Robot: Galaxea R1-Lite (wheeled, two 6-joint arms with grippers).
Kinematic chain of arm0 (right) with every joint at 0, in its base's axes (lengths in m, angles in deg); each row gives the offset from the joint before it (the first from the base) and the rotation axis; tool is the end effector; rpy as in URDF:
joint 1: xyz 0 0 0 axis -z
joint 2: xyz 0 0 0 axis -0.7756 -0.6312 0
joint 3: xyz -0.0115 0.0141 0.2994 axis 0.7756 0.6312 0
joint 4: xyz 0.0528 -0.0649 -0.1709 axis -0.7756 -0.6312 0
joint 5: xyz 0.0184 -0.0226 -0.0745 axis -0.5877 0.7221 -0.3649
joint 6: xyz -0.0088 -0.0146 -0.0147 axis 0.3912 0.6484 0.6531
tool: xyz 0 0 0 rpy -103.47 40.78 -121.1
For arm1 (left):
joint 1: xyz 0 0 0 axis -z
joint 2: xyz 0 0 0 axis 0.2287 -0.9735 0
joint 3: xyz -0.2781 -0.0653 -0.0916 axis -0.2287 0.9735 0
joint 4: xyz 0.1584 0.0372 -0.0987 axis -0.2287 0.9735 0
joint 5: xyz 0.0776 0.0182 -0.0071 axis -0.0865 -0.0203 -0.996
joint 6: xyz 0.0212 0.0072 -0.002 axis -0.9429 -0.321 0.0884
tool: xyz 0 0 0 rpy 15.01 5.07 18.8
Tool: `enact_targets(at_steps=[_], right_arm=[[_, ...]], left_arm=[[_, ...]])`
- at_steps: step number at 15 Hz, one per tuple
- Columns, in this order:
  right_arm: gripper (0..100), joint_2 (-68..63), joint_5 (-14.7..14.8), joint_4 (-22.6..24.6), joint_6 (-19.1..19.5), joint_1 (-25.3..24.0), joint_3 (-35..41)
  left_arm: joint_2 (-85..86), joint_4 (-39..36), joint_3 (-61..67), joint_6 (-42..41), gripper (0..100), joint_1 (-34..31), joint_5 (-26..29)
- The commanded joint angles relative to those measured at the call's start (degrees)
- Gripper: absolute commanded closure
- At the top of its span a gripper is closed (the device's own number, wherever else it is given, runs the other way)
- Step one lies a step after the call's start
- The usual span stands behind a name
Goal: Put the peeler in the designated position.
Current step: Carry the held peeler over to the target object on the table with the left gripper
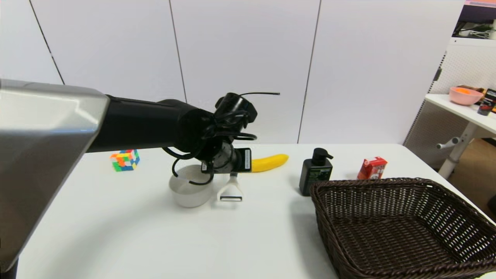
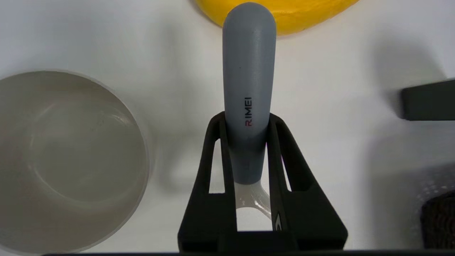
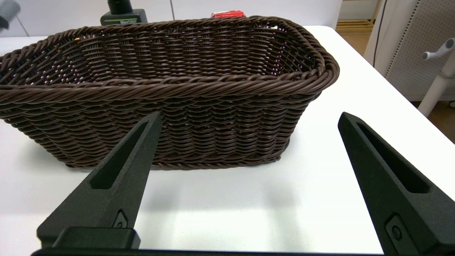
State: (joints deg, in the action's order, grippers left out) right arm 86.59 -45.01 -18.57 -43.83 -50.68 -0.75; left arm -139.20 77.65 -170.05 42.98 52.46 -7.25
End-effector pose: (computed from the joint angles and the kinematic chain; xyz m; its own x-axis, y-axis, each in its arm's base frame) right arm -0.0228 -0.0001 0.0756 0.9999 -0.0109 0.0031 0.0108 0.9996 0.0271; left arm 0.3204 -0.2553 0.1745 0.6063 -0.2089 -0.7673 0.1586 0.9773 -0.1408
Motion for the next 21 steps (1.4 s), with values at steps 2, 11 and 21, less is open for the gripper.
enact_targets(at_steps=[2, 11, 21], right_arm=[[0, -0.07, 0.0, -0.01, -0.02, -0.01, 0.09], [0, -0.07, 0.0, -0.01, -0.02, -0.01, 0.09], [0, -0.07, 0.0, -0.01, -0.02, -0.01, 0.09]], left_arm=[[-4.97, 0.69, -0.51, 0.19, 100, -0.66, -0.11], [-7.34, 0.6, -2.01, 0.19, 0, -1.98, -0.11], [-2.24, 1.4, -9.74, -0.34, 0, -0.57, -0.11]])
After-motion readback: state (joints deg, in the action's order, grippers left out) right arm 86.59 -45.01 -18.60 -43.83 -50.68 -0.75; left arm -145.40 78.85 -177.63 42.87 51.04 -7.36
